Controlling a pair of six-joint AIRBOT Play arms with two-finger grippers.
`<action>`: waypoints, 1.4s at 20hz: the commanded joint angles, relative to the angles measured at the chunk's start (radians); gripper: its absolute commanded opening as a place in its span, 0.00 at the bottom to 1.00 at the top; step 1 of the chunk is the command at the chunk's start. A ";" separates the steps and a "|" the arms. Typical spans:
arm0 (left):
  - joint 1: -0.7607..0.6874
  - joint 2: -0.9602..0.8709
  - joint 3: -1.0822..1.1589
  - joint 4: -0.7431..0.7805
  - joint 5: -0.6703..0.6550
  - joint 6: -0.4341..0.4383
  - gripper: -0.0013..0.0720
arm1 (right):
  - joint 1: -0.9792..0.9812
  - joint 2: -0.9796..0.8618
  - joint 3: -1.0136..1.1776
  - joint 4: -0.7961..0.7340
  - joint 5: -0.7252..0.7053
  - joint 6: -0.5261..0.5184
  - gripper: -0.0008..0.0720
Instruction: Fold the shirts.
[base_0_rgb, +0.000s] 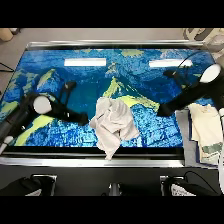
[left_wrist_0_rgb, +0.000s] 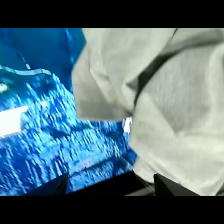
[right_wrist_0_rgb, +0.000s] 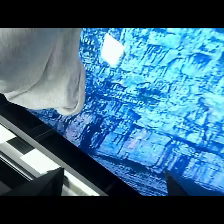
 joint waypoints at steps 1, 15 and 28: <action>-0.062 0.052 -0.264 -0.214 0.160 0.023 0.85 | 0.000 -0.003 -0.217 0.069 -0.133 -0.034 0.94; -0.244 -0.156 -0.290 -0.391 0.540 -0.042 0.05 | 0.094 -0.148 -0.433 0.299 -0.325 -0.093 0.95; -0.157 0.170 -0.072 0.032 0.335 -0.047 0.05 | 0.139 0.040 -0.156 0.123 -0.329 -0.113 0.05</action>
